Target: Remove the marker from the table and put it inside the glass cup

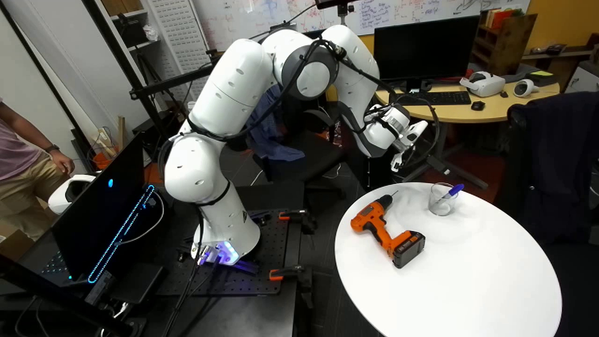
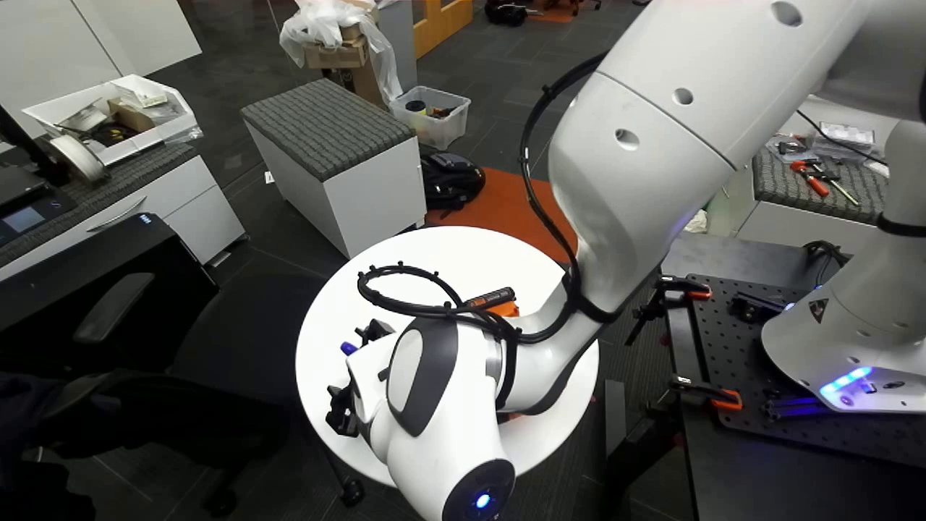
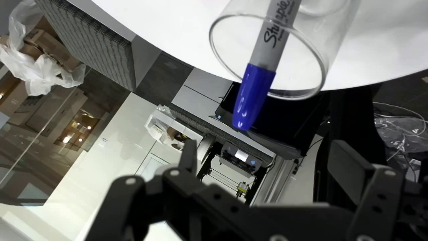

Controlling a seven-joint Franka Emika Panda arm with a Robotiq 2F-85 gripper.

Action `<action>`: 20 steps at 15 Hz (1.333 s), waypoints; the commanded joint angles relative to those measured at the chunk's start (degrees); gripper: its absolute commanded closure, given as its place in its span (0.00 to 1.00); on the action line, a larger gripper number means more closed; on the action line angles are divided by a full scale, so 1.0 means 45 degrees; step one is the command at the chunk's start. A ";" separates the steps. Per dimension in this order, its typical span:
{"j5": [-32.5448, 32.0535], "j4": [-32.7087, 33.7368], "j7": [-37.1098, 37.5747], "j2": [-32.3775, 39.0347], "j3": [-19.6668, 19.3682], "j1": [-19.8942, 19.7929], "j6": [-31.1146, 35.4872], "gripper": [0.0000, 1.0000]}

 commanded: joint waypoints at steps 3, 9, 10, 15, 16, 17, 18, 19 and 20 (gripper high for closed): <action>0.0538 -0.0887 -0.0063 -0.1150 0.0204 0.0007 -0.0746 0.00; 0.0372 -0.1338 0.0395 -0.2008 0.0129 0.0068 -0.1482 0.00; 0.0307 -0.1458 0.0554 -0.2208 0.0113 0.0032 -0.1564 0.00; 0.0085 -0.2142 0.1870 -0.3232 0.0000 -0.0329 -0.1654 0.00; 0.0053 -0.2278 0.2178 -0.3411 -0.0025 -0.0447 -0.1608 0.00; 0.0032 -0.2399 0.2454 -0.3564 -0.0038 -0.0602 -0.1489 0.00; 0.0002 -0.2521 0.2699 -0.3719 -0.0053 -0.0797 -0.1313 0.00; -0.0049 -0.2620 0.2964 -0.3824 -0.0078 -0.0982 -0.1173 0.00; -0.0081 -0.2702 0.3200 -0.3918 -0.0110 -0.1165 -0.1064 0.00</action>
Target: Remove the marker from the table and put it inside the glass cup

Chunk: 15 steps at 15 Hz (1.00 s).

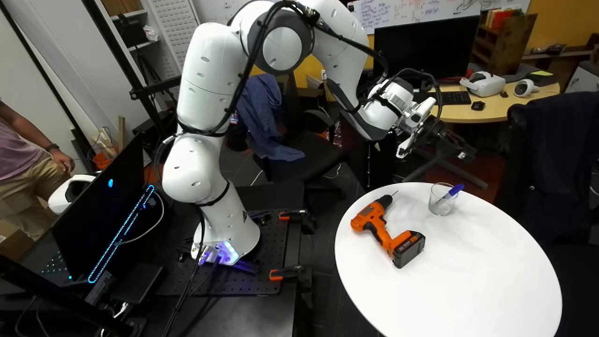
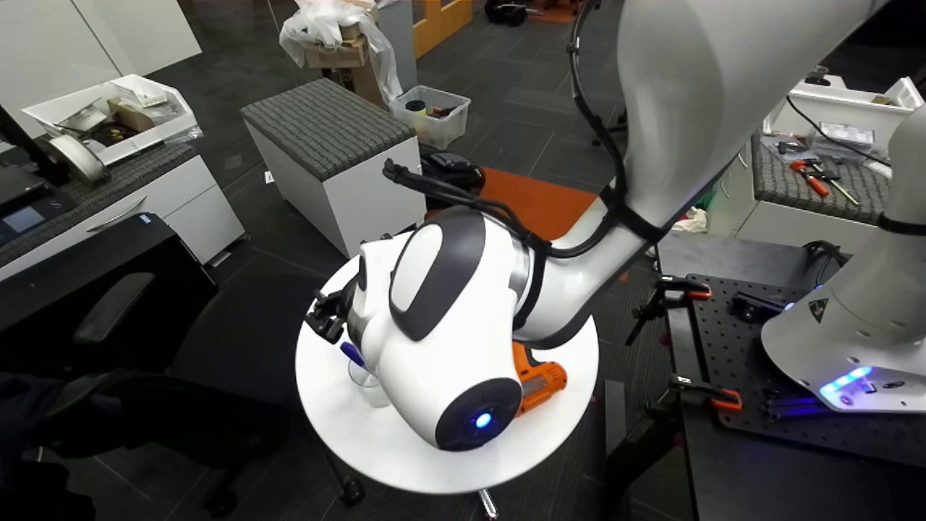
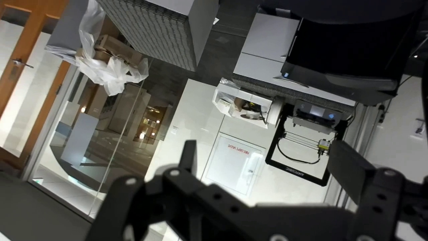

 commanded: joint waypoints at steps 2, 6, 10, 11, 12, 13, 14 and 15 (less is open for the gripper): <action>-0.0442 -0.0937 0.1417 -0.0867 -0.0206 -0.0793 0.0694 0.00; -0.0870 -0.1085 0.2339 -0.0988 -0.0463 -0.1487 0.1559 0.00; -0.1621 -0.1077 0.3305 -0.0943 -0.0670 -0.2070 0.2524 0.00; -0.1862 -0.1088 0.3450 -0.0970 -0.0679 -0.2204 0.2901 0.00; -0.2190 -0.1059 0.3631 -0.0923 -0.0704 -0.2314 0.3236 0.00; -0.1572 -0.0611 0.2980 -0.0483 -0.0640 -0.2127 0.2603 0.00; -0.1621 -0.0613 0.3014 -0.0470 -0.0649 -0.2194 0.2688 0.00; -0.1617 -0.0613 0.3014 -0.0450 -0.0650 -0.2205 0.2689 0.00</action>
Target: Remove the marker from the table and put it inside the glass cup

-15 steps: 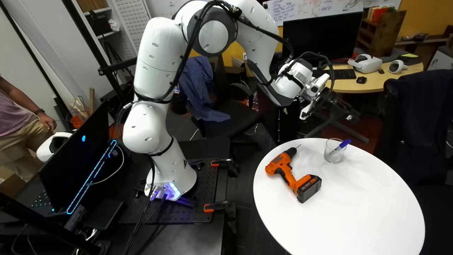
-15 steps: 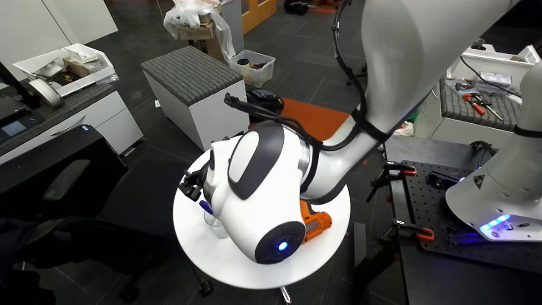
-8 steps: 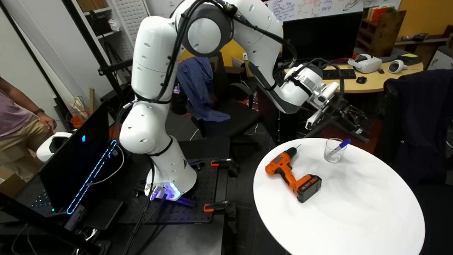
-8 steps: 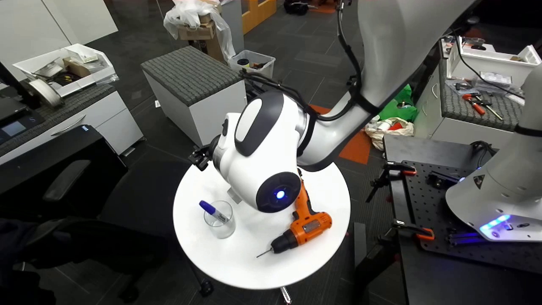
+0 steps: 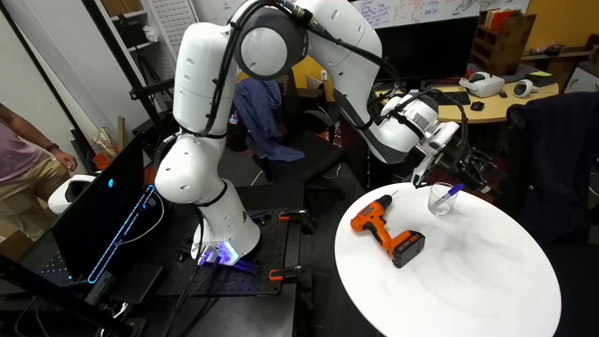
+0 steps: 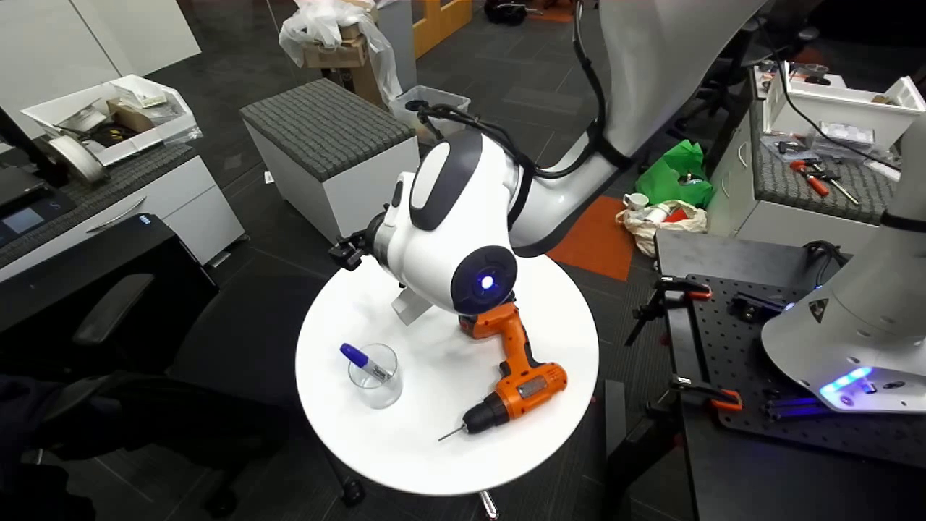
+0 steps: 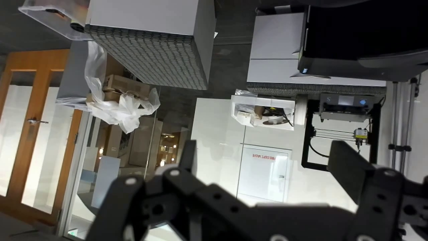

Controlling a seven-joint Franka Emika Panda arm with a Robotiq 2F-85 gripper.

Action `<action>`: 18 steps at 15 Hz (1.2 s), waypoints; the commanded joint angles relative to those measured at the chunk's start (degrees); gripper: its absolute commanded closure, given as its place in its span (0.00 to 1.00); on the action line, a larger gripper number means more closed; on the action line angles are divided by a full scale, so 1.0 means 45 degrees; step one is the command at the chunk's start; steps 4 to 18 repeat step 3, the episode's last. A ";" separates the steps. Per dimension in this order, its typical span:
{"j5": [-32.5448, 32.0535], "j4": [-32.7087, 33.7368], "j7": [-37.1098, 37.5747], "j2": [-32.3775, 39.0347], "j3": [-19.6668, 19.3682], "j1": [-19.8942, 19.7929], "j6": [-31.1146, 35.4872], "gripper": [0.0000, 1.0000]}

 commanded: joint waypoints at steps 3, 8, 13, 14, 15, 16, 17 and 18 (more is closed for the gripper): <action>0.0055 0.0010 -0.0035 0.0023 -0.0019 0.0083 0.0007 0.00; 0.0055 0.0010 -0.0035 0.0023 -0.0019 0.0083 0.0007 0.00; 0.0055 0.0010 -0.0035 0.0023 -0.0019 0.0083 0.0007 0.00; 0.0055 0.0010 -0.0035 0.0023 -0.0019 0.0083 0.0007 0.00; 0.0055 0.0010 -0.0035 0.0023 -0.0019 0.0083 0.0007 0.00; 0.0055 0.0010 -0.0035 0.0023 -0.0019 0.0083 0.0007 0.00; 0.0055 0.0010 -0.0035 0.0023 -0.0019 0.0083 0.0007 0.00; 0.0055 0.0010 -0.0035 0.0023 -0.0019 0.0083 0.0007 0.00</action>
